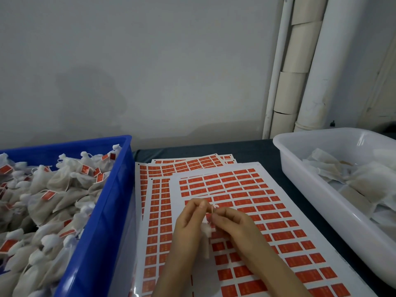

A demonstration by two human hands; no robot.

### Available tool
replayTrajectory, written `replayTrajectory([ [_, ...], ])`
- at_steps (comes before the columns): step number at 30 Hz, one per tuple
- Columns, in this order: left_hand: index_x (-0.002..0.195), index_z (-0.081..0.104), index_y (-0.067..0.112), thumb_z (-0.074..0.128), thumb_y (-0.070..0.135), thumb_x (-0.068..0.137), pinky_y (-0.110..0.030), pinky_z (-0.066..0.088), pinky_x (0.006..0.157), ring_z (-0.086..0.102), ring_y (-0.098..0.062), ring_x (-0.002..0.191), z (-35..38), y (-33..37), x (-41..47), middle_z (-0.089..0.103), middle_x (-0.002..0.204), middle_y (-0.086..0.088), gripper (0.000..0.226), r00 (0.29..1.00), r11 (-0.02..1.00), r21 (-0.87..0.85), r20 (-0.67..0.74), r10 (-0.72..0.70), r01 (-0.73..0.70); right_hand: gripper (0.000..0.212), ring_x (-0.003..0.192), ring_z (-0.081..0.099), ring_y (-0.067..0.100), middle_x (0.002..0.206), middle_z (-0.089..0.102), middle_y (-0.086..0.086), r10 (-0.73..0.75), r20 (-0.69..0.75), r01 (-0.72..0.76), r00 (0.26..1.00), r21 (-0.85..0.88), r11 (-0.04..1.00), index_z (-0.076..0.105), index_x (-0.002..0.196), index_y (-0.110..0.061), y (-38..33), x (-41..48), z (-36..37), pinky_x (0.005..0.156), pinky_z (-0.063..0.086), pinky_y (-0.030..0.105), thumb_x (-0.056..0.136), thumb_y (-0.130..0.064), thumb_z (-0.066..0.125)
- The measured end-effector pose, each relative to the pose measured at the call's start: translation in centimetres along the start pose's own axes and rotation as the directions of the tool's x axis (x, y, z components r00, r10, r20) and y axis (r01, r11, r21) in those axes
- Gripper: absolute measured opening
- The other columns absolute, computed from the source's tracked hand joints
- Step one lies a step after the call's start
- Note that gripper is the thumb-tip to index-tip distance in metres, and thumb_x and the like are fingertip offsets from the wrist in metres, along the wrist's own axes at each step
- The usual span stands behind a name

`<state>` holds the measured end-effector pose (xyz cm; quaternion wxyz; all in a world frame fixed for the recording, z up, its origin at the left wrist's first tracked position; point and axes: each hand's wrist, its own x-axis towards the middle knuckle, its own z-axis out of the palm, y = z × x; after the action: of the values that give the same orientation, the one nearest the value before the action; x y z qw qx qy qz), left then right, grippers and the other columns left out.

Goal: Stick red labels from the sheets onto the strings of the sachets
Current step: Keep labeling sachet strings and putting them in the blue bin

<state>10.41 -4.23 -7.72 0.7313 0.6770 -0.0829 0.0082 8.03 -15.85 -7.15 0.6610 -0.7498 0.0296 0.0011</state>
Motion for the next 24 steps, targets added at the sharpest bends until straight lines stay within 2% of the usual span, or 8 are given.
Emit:
replayTrajectory([
  [2,0.085,0.061,0.029,0.047,0.028,0.095,-0.002,0.045,0.057,0.064,0.001,0.089,0.0,-0.2,0.3,0.067,0.084,0.021,0.017,1.000,0.997,0.075,-0.013,0.000,0.001,0.020,0.060,0.059,0.006,0.066,0.066,-0.007,0.037,-0.023,-0.034,0.999,0.107,0.994,0.071,0.076,-0.027,0.1,0.1,0.1,0.061,0.045,0.013,0.089,-0.028,0.056],
  [4,0.095,0.057,0.032,0.040,0.039,0.094,-0.001,0.045,0.056,0.061,-0.001,0.093,0.2,-0.3,0.3,0.063,0.090,0.026,0.018,1.000,0.991,0.135,-0.026,-0.005,0.008,0.022,0.056,0.057,0.011,0.066,0.064,0.004,0.070,-0.058,-0.051,0.996,0.287,0.957,0.071,0.074,-0.021,0.1,0.3,0.2,0.058,0.049,0.017,0.090,-0.019,0.056],
  [8,0.105,0.047,0.046,0.030,0.063,0.077,0.005,0.039,0.056,0.046,0.030,0.090,0.7,0.0,-0.6,0.051,0.094,0.051,0.037,0.999,0.984,0.177,0.029,0.019,-0.024,0.024,0.051,0.055,0.014,0.068,0.064,0.010,0.105,-0.096,-0.039,0.990,0.525,0.850,0.070,0.075,-0.012,-0.2,0.5,-0.1,0.057,0.052,0.020,0.091,-0.013,0.053],
  [13,0.106,0.028,0.072,0.044,0.063,0.075,0.001,0.042,0.055,0.056,0.020,0.084,1.0,0.2,-0.9,0.046,0.100,0.041,0.036,0.991,0.972,0.233,0.126,-0.051,0.020,0.035,0.046,0.045,0.012,0.060,0.054,0.010,0.122,-0.135,-0.009,0.983,0.637,0.771,0.065,0.062,-0.010,-0.1,1.0,-0.8,0.055,0.048,0.023,0.093,-0.009,0.048],
  [17,0.103,0.017,0.082,0.056,0.046,0.086,-0.002,0.047,0.061,0.059,0.005,0.087,1.1,0.0,-1.0,0.044,0.099,0.042,0.055,0.981,0.963,0.270,0.184,-0.069,0.017,0.036,0.041,0.043,0.009,0.054,0.050,0.007,0.110,-0.166,0.014,0.980,0.609,0.793,0.064,0.061,-0.010,-0.1,1.1,-1.0,0.049,0.047,0.021,0.093,-0.009,0.047],
  [20,0.106,0.025,0.073,0.051,0.042,0.091,0.000,0.047,0.065,0.058,0.001,0.095,0.6,-0.6,-0.9,0.041,0.100,0.042,0.044,0.980,0.947,0.322,0.186,-0.066,0.002,0.028,0.045,0.047,0.011,0.056,0.053,0.008,0.047,-0.168,0.045,0.985,0.503,0.863,0.066,0.071,-0.010,0.2,1.1,-0.8,0.052,0.048,0.021,0.094,-0.012,0.049],
  [23,0.096,0.046,0.059,0.044,0.047,0.092,0.004,0.043,0.061,0.058,0.010,0.091,0.4,-0.5,-1.3,0.051,0.094,0.040,0.012,0.981,0.921,0.390,0.177,-0.080,0.005,0.017,0.062,0.063,0.014,0.067,0.065,-0.003,-0.068,-0.201,0.108,0.977,0.197,0.974,0.066,0.080,-0.017,0.5,1.0,-0.9,0.062,0.052,0.018,0.092,-0.020,0.053],
  [24,0.092,0.051,0.054,0.040,0.055,0.088,0.002,0.046,0.063,0.058,0.013,0.087,0.3,-0.3,-1.3,0.057,0.089,0.037,0.011,0.982,0.921,0.389,0.166,-0.086,0.015,0.014,0.070,0.065,0.009,0.073,0.068,-0.008,-0.107,-0.204,0.123,0.973,0.070,0.990,0.065,0.081,-0.022,0.5,1.0,-0.9,0.063,0.052,0.015,0.090,-0.024,0.055],
])
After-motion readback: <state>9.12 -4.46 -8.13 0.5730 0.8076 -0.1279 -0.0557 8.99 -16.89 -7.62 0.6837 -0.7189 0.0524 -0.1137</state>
